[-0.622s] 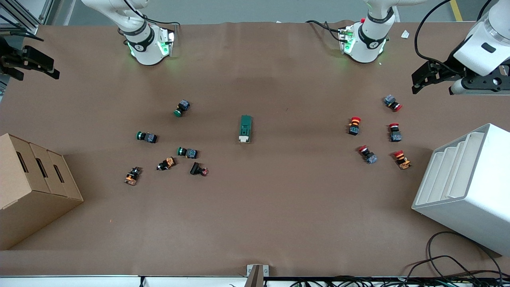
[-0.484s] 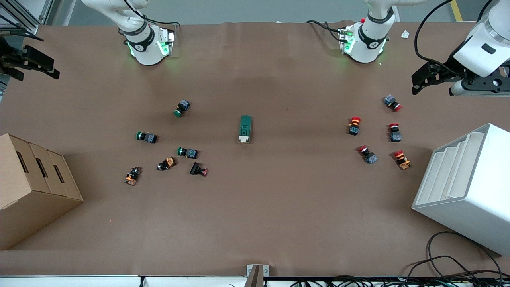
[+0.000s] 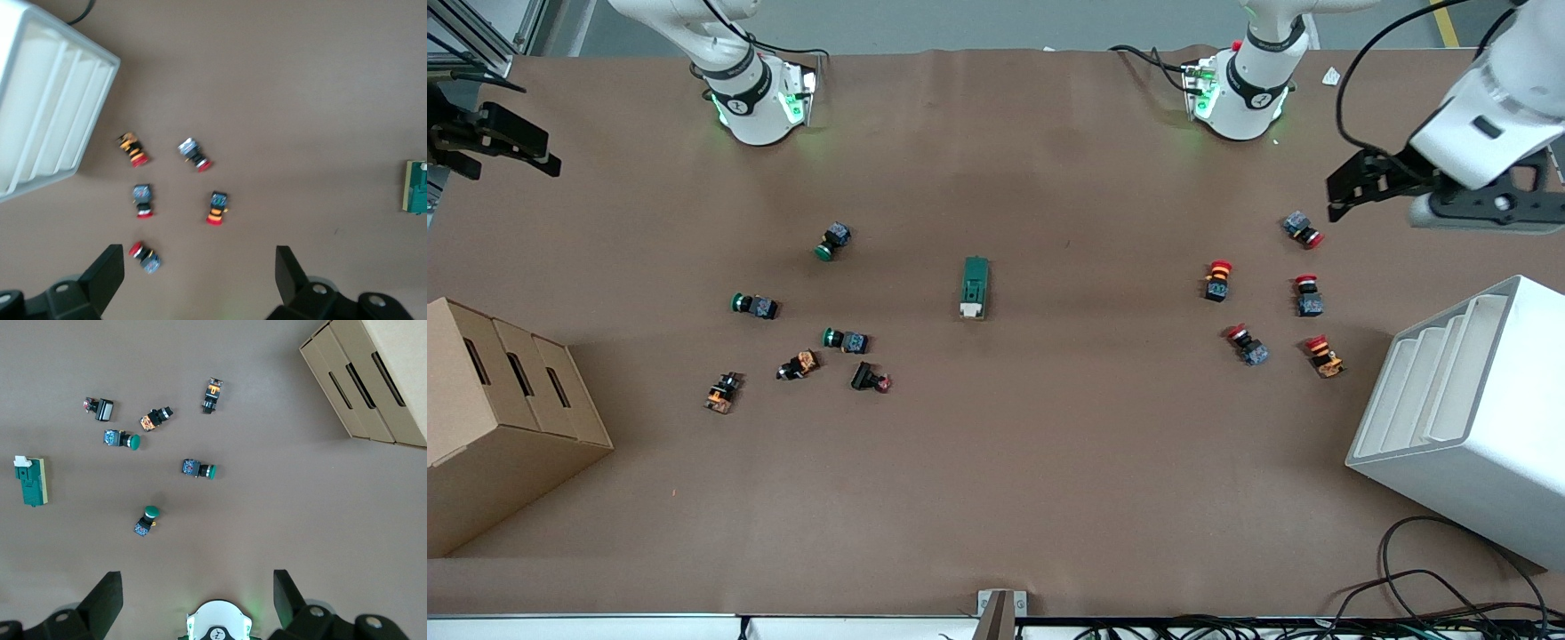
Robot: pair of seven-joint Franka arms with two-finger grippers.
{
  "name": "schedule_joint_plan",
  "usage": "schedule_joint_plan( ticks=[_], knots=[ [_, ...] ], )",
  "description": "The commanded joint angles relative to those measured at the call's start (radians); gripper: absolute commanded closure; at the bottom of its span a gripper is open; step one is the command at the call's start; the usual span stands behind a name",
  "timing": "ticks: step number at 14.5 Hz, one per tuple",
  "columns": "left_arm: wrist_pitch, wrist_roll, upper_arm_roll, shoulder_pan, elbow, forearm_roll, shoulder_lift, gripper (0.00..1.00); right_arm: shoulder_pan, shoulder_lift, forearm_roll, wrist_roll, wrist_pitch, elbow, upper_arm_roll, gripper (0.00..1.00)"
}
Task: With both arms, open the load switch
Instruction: 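Move the left gripper toward the green load switch, then lower the left gripper onto the green switch body and hold it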
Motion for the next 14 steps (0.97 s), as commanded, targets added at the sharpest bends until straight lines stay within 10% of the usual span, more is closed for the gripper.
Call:
schedule_joint_plan(
  ticks=[1, 14],
  knots=[
    [0.056, -0.068, -0.075, -0.023, 0.032, 0.020, 0.072, 0.00, -0.007, -0.014, -0.011, -0.002, -0.002, -0.014, 0.008, 0.00],
    [0.459, -0.984, -0.162, -0.523, 0.026, 0.271, 0.419, 0.00, -0.006, -0.010, -0.012, 0.010, -0.002, 0.000, 0.009, 0.00]
  ],
)
